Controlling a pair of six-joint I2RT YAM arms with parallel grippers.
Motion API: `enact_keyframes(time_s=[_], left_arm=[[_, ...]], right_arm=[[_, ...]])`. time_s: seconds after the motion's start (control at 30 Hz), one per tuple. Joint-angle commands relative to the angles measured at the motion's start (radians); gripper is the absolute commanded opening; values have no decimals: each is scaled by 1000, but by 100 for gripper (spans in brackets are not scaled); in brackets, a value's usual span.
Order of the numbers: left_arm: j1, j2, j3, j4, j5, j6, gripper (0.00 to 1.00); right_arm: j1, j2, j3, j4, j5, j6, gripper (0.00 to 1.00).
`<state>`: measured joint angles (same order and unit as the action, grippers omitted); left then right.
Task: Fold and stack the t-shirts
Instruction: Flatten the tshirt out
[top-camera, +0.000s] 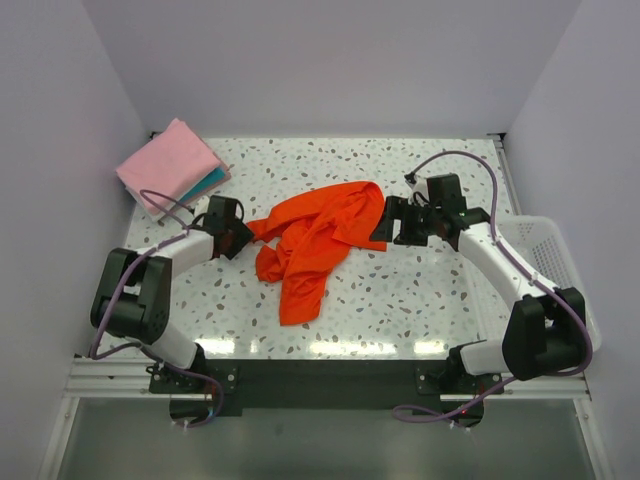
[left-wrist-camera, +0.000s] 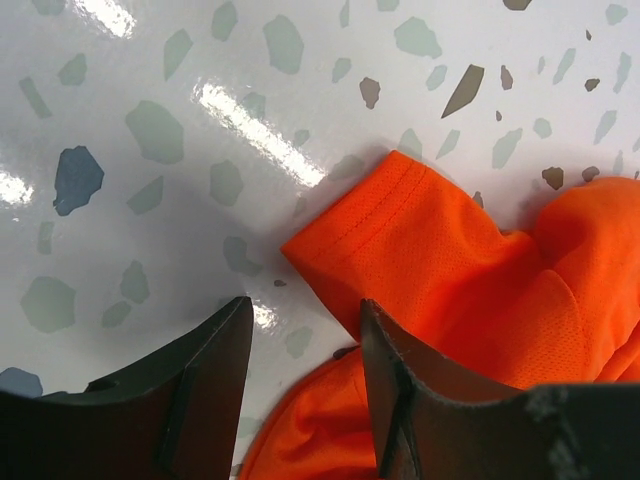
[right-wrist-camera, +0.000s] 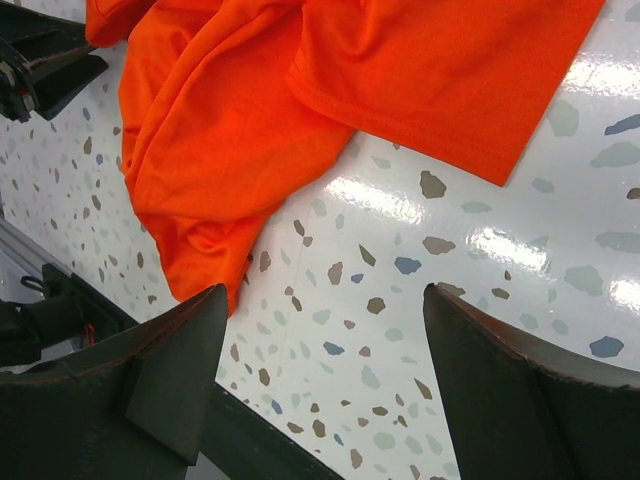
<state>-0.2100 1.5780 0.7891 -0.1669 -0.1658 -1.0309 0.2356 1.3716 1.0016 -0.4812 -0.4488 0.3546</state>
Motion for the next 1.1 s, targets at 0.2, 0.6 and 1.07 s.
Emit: enact_keyframes(time_s=[0.2,0.6,1.07], left_arm=[[9,51,48,70,-44,5,46],[15,85,81,66,-58,32,22],[23,17,87,47,-64,109,0]], right_arm=[[4,-25,-26,16,-22,-3,82],[4,-8,-50,3,45,-11,82],[4,224,23,49,194,-28,72]])
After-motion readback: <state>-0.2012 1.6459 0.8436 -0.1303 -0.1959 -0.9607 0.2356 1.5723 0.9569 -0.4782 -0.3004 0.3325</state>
